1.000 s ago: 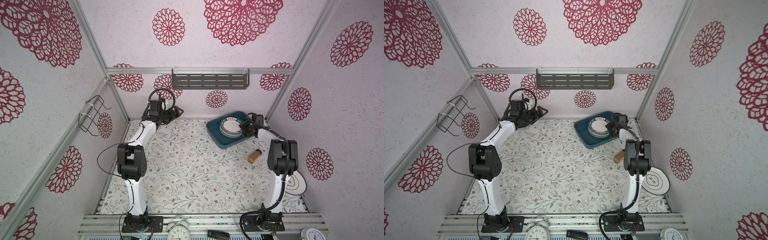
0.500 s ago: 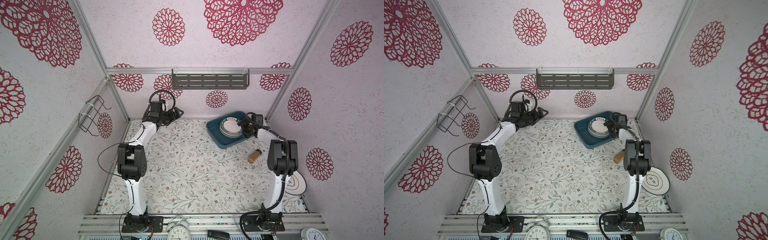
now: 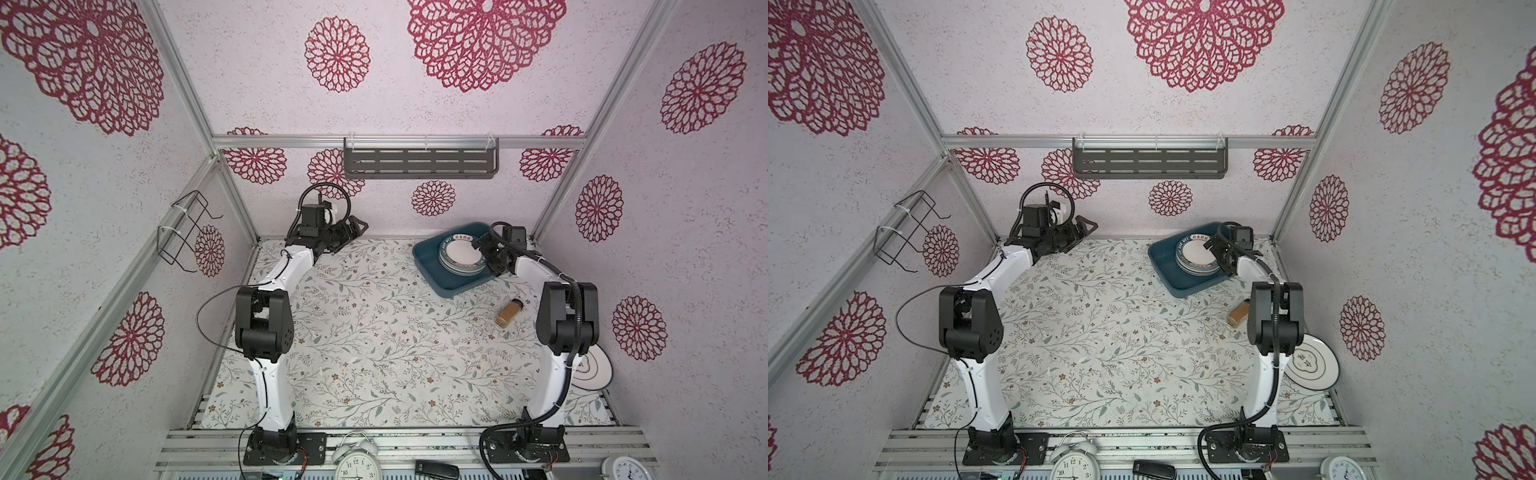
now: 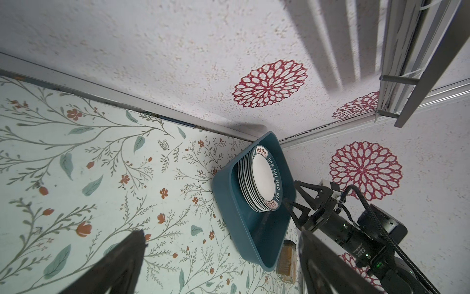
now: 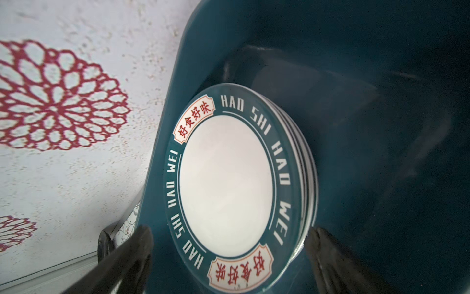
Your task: Place the plates into the plastic bin on the countertop
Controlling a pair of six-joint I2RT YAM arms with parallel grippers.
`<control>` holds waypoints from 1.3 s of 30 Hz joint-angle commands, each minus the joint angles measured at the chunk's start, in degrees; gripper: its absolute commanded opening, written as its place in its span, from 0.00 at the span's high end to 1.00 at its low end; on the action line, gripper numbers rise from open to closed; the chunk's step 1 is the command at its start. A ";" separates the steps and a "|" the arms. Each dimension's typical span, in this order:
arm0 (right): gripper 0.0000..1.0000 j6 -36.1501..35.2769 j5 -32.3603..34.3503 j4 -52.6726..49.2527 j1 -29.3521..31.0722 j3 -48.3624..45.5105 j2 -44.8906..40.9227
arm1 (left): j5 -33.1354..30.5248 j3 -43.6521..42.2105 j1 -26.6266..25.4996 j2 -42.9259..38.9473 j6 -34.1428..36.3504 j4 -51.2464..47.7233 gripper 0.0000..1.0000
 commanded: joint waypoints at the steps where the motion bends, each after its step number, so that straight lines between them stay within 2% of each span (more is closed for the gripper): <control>1: 0.01 -3.30 0.73 1.01 0.31 -1.06 -7.23 | 1.01 -0.61 -0.33 -2.39 -0.01 2.17 0.03; 17: 0.01 -6.86 10.14 -1.34 -0.48 -16.51 -25.26 | -1.31 -2.95 -4.68 -5.40 -0.01 -0.97 0.03; 39: 0.01 -5.67 12.61 -6.23 -6.90 -33.19 -44.19 | -7.24 -11.50 -13.58 -15.34 0.43 -1.31 0.03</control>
